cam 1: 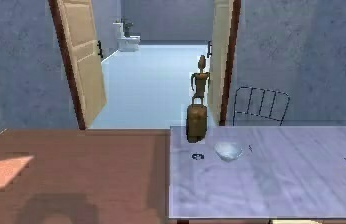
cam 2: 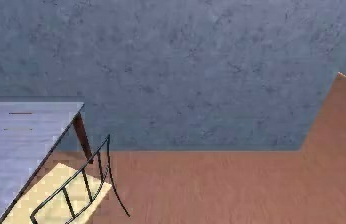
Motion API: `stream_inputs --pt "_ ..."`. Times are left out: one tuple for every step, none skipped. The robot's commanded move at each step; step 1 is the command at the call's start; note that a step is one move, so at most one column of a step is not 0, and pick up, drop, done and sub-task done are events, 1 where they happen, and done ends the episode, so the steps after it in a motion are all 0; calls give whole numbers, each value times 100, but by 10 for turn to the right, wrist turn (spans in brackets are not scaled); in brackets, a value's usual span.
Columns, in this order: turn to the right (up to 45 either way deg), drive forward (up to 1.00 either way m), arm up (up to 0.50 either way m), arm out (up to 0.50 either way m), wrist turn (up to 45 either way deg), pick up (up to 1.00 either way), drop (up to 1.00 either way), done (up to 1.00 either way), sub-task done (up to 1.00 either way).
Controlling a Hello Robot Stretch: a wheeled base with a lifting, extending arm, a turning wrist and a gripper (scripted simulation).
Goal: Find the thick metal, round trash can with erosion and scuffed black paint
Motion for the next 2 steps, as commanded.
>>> stream_inputs --pt "-450 0 0 0 0 0 0 0 0" --pt "-450 0 0 0 0 0 0 0 0"
